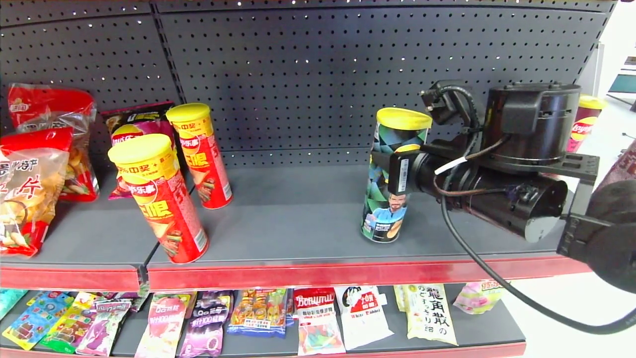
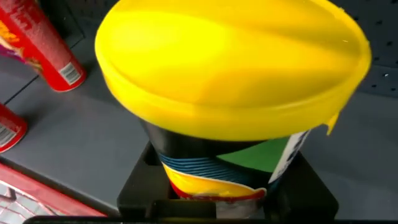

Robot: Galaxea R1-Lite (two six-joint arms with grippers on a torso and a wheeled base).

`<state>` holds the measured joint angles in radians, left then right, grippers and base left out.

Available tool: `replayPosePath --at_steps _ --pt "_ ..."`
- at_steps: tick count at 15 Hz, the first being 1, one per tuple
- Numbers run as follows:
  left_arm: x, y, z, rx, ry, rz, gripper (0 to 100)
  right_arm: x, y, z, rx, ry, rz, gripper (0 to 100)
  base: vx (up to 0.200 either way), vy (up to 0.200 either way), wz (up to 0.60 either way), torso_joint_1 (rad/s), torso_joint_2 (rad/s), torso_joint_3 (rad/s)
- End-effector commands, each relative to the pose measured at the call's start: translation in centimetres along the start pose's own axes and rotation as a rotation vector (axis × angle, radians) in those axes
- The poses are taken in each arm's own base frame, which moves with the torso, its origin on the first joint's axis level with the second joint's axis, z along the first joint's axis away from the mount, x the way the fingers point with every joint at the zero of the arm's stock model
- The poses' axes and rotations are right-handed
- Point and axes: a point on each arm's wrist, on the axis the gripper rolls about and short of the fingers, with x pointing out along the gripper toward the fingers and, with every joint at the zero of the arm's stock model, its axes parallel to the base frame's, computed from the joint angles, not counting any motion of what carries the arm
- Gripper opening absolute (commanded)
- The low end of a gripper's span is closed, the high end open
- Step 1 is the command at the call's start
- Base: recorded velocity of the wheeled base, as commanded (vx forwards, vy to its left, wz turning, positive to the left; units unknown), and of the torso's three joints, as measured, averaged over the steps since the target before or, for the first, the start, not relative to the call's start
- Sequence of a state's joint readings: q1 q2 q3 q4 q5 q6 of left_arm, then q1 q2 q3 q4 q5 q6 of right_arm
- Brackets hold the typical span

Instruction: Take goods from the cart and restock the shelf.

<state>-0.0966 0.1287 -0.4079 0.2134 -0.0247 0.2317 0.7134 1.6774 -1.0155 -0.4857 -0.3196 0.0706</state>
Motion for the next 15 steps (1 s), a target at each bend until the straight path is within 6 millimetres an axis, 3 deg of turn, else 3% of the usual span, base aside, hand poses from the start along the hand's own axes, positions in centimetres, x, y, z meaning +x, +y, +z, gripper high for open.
replayPosePath --at_steps 1,6,15 --pt "0.0 0.0 0.0 0.0 0.0 0.0 0 -0.4 1.2 -0.5 -0.01 0.013 0.028 0 0.0 0.0 0.0 0.0 0.0 0.0" --pt "-0.1 0.0 -0.1 0.0 0.006 -0.001 0 0.9 1.5 -1.6 -0.028 0.022 -0.042 0 0.0 0.0 0.0 0.0 0.0 0.0" --pt "0.0 -0.1 -0.3 -0.001 0.022 -0.007 0 0.2 1.3 -2.5 -0.051 0.048 -0.07 0 0.0 0.0 0.0 0.0 0.0 0.0"
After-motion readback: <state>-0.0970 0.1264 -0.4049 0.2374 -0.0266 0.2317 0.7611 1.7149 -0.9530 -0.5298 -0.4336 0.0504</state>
